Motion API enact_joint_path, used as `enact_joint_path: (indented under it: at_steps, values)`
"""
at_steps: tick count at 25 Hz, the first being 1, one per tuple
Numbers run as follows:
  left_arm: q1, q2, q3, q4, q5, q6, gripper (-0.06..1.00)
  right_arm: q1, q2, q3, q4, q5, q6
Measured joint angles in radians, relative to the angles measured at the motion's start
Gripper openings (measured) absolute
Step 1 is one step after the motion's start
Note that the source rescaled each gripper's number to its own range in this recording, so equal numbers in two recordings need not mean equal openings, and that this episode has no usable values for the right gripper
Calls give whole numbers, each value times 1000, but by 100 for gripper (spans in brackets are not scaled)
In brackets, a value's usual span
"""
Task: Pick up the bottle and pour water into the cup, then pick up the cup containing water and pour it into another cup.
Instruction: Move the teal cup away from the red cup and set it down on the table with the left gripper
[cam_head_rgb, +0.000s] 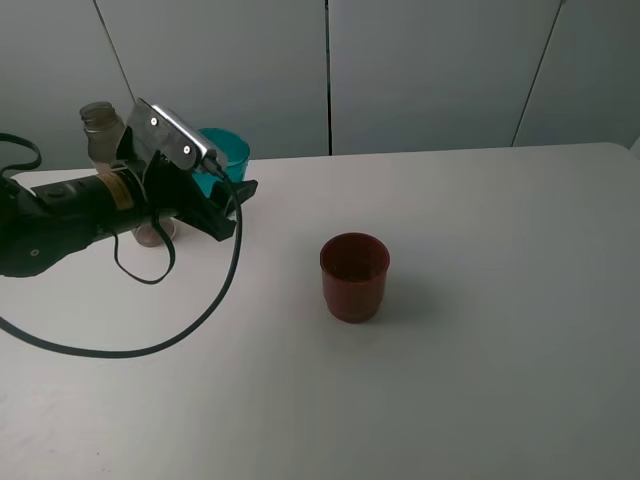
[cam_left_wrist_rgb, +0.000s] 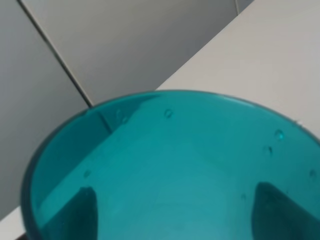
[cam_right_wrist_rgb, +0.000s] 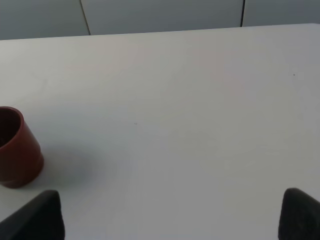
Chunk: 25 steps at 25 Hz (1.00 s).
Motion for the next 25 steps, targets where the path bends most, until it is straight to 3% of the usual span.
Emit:
enact_joint_path:
  at_steps: [5,13,25]
  values:
    - [46,67,0,53,-63,-94,1,0,0,0,0,0,0]
    - [47,273,1,83,-370,-104,1,0,0,0,0,0,6]
    - [47,453,-25,52,-419,-108,1,0,0,0,0,0,0]
